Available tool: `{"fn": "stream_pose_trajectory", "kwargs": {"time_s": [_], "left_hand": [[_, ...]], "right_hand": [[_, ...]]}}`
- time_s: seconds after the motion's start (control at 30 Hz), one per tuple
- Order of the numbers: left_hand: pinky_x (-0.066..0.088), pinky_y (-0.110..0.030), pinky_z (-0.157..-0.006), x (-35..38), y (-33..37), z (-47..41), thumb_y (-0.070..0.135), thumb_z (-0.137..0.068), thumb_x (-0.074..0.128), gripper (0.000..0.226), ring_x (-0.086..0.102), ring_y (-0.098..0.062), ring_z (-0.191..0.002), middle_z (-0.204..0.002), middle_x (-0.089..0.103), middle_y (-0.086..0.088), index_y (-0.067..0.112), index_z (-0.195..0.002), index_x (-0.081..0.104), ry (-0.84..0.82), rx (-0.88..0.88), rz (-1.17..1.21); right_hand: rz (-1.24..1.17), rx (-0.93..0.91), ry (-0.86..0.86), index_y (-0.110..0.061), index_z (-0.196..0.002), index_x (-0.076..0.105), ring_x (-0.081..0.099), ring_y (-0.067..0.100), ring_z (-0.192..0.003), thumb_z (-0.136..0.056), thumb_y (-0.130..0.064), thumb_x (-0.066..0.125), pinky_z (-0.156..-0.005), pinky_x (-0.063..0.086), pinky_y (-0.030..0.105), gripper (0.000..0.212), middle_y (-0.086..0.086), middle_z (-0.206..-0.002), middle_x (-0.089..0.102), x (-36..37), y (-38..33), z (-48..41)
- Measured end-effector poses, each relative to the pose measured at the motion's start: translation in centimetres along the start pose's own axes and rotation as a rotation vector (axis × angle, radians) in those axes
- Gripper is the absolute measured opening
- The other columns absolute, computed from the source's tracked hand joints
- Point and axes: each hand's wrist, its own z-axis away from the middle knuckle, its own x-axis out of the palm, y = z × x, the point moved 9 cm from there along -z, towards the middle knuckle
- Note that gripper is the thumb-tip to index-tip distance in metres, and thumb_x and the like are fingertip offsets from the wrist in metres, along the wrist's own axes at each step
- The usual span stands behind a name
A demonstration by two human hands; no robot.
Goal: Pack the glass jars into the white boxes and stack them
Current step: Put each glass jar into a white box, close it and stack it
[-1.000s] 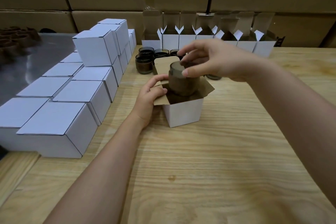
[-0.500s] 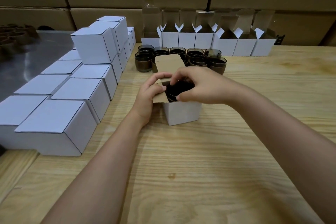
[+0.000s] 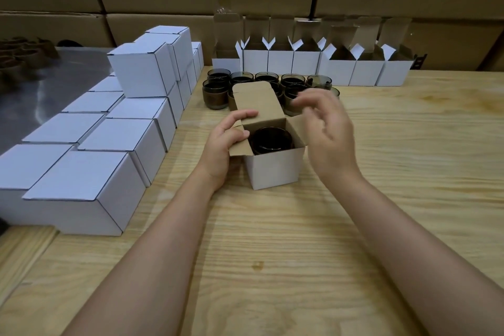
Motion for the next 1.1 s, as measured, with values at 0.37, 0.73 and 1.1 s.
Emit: {"fn": "stream_pose_trajectory", "kwargs": {"time_s": [0.37,0.73,1.1], "left_hand": [[0.050,-0.027,-0.092,0.0,0.2,0.0,0.017,-0.071,0.049,0.080,0.054,-0.005,-0.117,-0.137,0.042,0.018,0.034,-0.147,0.029,0.013,0.027,-0.028],[0.052,-0.035,-0.091,1.0,-0.8,0.0,0.066,-0.091,0.014,0.061,0.067,-0.015,-0.103,-0.106,0.073,0.003,0.032,-0.113,0.059,0.148,-0.100,0.174],[0.052,-0.045,-0.091,2.4,0.1,-0.7,-0.004,-0.093,0.052,0.029,0.063,-0.029,-0.106,-0.116,0.064,-0.012,0.019,-0.110,0.054,0.177,-0.128,0.176]], "right_hand": [[-0.801,0.643,-0.206,-0.015,-0.129,0.057,0.061,0.022,-0.114,-0.090,-0.041,0.056,-0.094,0.051,0.036,0.047,0.008,-0.123,0.065,4.6,7.2,2.9],[-0.735,0.602,-0.236,-0.016,-0.133,0.049,0.065,0.013,-0.097,-0.091,0.003,0.047,-0.074,0.054,0.026,0.046,-0.001,-0.114,0.066,5.0,7.1,2.5],[-0.719,0.516,-0.224,-0.017,-0.137,0.042,0.057,0.022,-0.114,-0.092,0.003,0.046,-0.096,0.048,0.038,0.049,0.000,-0.122,0.060,5.0,6.2,2.5]]}}
